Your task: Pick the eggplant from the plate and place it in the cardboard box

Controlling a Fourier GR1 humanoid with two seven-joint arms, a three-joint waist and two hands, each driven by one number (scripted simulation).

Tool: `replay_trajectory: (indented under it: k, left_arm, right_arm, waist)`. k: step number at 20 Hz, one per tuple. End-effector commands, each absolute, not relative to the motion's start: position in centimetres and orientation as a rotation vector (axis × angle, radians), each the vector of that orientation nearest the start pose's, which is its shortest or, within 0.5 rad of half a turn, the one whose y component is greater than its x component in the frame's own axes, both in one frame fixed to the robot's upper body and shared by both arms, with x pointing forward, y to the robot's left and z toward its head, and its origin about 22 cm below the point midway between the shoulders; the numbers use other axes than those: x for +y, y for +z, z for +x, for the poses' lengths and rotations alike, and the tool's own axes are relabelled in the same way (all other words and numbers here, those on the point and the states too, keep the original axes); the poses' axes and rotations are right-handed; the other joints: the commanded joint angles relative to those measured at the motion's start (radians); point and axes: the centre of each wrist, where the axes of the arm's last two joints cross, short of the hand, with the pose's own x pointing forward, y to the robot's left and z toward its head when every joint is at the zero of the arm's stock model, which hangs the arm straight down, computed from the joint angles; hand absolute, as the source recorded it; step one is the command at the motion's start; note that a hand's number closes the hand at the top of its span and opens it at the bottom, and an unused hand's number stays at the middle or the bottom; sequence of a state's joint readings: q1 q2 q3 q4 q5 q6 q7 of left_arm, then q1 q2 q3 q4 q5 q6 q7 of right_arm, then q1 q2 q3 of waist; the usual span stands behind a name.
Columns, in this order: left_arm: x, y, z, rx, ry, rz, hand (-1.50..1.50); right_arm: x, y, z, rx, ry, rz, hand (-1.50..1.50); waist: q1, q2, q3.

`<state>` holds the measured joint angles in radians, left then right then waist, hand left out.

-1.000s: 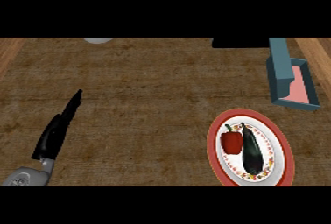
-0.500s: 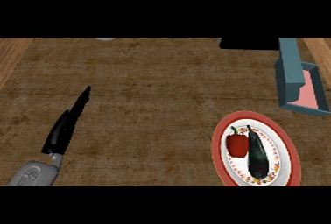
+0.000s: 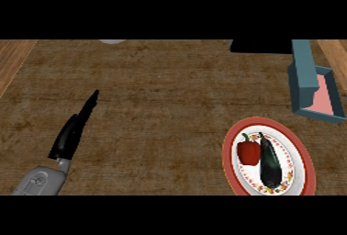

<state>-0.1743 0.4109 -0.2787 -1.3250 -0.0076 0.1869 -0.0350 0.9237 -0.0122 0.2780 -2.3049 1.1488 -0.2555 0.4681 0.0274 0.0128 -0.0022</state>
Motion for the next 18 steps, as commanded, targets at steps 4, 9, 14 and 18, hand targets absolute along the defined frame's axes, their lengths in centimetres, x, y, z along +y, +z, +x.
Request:
replay_trajectory:
  k: [4,9,14,18]
  left_arm:
    - [28.8,-0.7,26.7,-1.472,-0.422,0.31,0.0]
    - [30.3,-2.0,26.8,-1.476,-0.411,0.322,0.0]
    - [28.0,-1.8,28.4,-1.454,-0.405,0.325,0.0]
    - [28.2,-0.9,28.7,-1.471,-0.426,0.31,0.0]
  right_arm:
    - [-21.2,5.3,10.4,-0.913,0.388,-1.101,-1.5]
    - [-20.6,4.2,12.1,-0.91,0.413,-1.164,-1.5]
    - [-21.7,3.6,13.7,-0.957,0.425,-1.213,-1.5]
    - [-19.9,3.8,17.0,-0.922,0.448,-1.167,-1.5]
  waist:
    - [-0.021,-0.012,0.002]
    - [-0.029,-0.013,0.002]
    - [-0.032,-0.013,0.002]
    - [-0.029,-0.012,0.002]
